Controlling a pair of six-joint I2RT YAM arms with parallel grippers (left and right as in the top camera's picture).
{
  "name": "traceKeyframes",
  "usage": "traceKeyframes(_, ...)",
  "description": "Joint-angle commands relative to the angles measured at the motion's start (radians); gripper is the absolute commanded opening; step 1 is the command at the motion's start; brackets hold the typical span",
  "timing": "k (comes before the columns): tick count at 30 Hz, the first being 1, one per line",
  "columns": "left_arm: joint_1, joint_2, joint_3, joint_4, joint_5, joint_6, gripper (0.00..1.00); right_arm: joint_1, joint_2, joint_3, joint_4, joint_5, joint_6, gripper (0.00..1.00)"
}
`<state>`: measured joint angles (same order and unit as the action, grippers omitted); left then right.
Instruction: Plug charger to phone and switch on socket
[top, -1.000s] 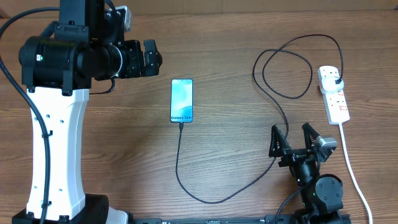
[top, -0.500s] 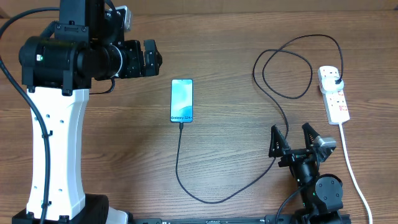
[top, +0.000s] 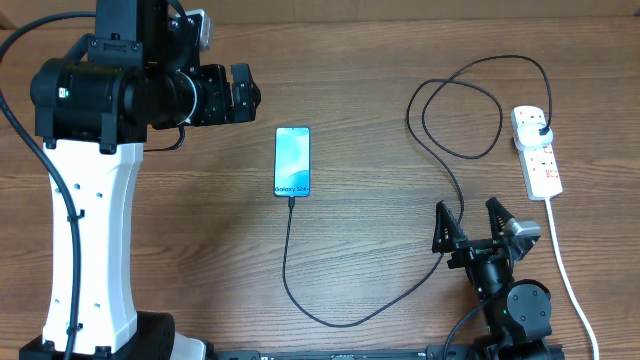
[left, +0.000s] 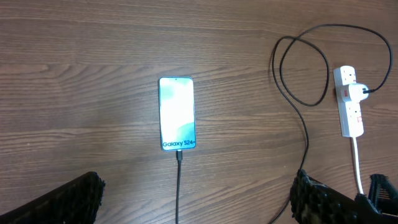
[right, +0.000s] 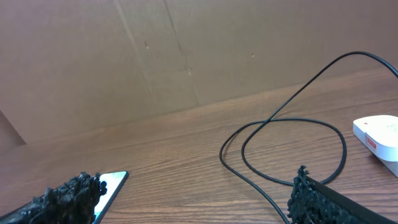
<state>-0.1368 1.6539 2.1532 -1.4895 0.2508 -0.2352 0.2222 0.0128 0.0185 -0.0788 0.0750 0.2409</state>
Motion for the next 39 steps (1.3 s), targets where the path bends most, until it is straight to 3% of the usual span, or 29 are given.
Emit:
traceKeyframes(1, -0.001, -0.005, 0.002, 0.002, 0.004, 0.003, 1.0, -0.004, -0.01, -0.011, 0.002, -0.002, -0.006, 1.0)
traceKeyframes(24, -0.001, -0.003, 0.002, -0.003, 0.004, 0.003, 0.99, -0.004, -0.01, -0.011, 0.002, -0.002, -0.006, 1.0)
traceKeyframes(31, -0.001, -0.022, -0.018, 0.029, -0.1, 0.004, 1.0, -0.004, -0.01, -0.011, 0.002, -0.002, -0.006, 1.0)
traceKeyframes(33, 0.0, -0.05, -0.068, 0.065, -0.105, 0.011, 1.0, -0.004, -0.01, -0.011, 0.002, -0.002, -0.006, 1.0)
traceKeyframes(39, 0.013, -0.31, -0.528, 0.48, -0.105, 0.05, 1.0, -0.004, -0.01, -0.011, 0.002, -0.002, -0.006, 1.0)
